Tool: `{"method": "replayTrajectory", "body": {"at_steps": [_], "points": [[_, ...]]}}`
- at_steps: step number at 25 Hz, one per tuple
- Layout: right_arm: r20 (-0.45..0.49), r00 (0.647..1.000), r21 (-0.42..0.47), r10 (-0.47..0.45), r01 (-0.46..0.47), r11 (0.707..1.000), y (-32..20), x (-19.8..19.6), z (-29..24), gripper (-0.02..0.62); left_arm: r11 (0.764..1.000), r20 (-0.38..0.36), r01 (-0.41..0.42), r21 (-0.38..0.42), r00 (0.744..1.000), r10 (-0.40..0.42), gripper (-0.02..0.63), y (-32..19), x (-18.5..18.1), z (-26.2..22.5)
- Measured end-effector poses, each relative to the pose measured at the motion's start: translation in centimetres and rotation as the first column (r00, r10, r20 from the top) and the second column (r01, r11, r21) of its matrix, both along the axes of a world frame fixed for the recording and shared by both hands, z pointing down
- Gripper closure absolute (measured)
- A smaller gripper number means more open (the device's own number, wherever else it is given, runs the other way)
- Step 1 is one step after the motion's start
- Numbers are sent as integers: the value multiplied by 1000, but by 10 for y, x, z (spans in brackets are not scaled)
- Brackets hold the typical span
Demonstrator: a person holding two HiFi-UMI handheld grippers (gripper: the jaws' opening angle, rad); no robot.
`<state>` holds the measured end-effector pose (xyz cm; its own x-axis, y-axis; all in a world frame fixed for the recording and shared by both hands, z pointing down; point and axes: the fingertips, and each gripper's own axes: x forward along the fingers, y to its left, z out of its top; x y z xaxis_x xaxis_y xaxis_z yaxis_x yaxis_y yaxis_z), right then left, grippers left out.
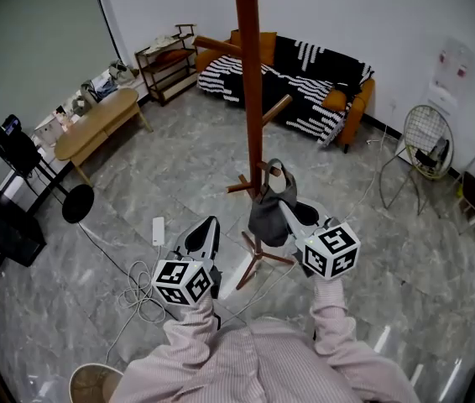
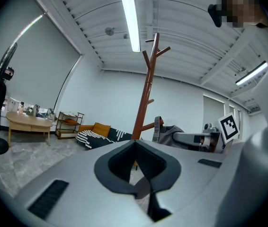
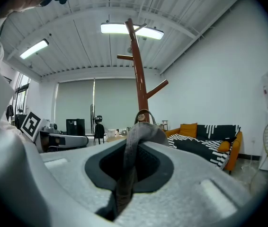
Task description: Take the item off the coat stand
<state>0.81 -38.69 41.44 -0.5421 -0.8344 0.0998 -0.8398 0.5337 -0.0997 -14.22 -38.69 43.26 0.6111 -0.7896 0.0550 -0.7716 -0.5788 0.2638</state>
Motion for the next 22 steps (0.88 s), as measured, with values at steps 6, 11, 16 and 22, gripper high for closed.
{"method": "replayTrajectory", "body": {"at_steps": [6, 11, 16, 22], "points": [[25, 999, 45, 37, -38, 998, 19, 16, -7, 577, 999, 6, -36, 6, 999, 36, 604, 8, 13, 4], [67, 996, 83, 53, -59, 995, 31, 27, -20, 577, 998, 5, -69, 8, 998, 69, 604, 8, 22, -1], [99, 993, 108, 69, -80, 991, 45, 45, -19, 577, 995, 8, -97, 16, 995, 97, 604, 12, 34, 0], [79, 993, 80, 93, -100, 992, 55, 64, -5, 577, 993, 15, -113, 12, 993, 113, 604, 16, 47, -2]]}}
